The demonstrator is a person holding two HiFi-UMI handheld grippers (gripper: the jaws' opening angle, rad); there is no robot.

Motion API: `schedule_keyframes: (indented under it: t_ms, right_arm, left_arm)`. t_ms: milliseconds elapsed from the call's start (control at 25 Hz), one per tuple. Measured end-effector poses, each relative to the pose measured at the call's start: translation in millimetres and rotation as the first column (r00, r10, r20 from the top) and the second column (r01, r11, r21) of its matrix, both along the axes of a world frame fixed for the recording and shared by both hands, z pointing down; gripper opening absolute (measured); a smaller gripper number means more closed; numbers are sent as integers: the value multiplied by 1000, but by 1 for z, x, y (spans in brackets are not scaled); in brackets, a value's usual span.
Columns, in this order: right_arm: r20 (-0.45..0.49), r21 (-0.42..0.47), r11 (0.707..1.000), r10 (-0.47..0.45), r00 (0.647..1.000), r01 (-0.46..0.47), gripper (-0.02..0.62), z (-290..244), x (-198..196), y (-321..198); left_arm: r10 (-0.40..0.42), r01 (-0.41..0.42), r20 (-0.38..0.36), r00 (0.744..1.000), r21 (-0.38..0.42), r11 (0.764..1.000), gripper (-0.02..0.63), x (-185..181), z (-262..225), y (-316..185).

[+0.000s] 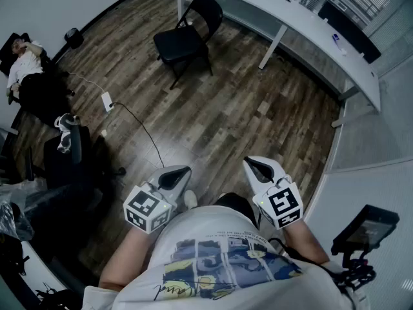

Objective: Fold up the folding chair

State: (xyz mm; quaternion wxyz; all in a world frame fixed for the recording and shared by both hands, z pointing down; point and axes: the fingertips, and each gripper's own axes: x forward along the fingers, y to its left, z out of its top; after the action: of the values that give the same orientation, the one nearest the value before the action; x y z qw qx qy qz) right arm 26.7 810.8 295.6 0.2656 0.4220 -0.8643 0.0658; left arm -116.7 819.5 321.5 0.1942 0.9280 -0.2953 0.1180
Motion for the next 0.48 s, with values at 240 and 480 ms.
schedule_keyframes:
  t_ms: [240, 480]
  right_arm:
    - [-16, -13, 1000, -20, 1000, 20, 3, 5, -12, -1]
    - [-8, -32, 1000, -1, 1000, 1, 3, -4, -15, -11]
  left_arm:
    - [33, -33, 13, 999, -5, 999, 5, -1, 9, -8]
    - [26, -27, -24, 999, -21, 999, 5, -5, 3, -13]
